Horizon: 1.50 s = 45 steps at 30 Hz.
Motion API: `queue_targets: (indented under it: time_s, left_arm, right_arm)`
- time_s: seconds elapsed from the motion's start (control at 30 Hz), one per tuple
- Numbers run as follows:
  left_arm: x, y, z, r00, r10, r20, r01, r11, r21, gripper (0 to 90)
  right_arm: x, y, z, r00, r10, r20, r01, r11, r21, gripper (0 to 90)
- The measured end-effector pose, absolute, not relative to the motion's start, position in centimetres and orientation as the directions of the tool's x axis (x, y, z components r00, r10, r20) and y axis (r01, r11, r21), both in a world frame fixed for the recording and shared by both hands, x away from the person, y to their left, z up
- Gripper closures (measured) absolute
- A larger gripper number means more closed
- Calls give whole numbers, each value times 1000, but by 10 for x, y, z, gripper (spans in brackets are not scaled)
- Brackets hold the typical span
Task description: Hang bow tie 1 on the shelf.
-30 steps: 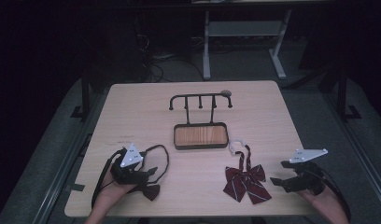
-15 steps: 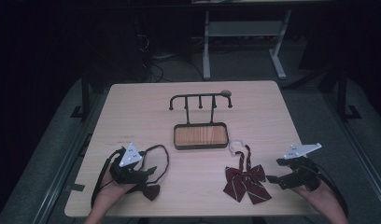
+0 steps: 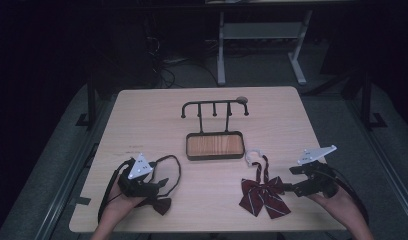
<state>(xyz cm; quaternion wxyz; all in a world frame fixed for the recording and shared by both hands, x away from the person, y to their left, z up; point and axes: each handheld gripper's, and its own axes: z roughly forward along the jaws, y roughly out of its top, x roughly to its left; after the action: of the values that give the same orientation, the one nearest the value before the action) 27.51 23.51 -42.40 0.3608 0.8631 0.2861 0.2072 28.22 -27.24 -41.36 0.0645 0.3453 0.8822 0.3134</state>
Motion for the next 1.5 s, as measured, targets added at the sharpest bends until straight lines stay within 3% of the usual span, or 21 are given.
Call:
queue_targets:
  time_s: [1.5]
  left_arm:
    - [276, 236, -424, 755, 639, 149, 343, -577, 741, 299]
  right_arm:
    - [338, -227, -384, -768, 637, 70, 575, 637, 514, 418]
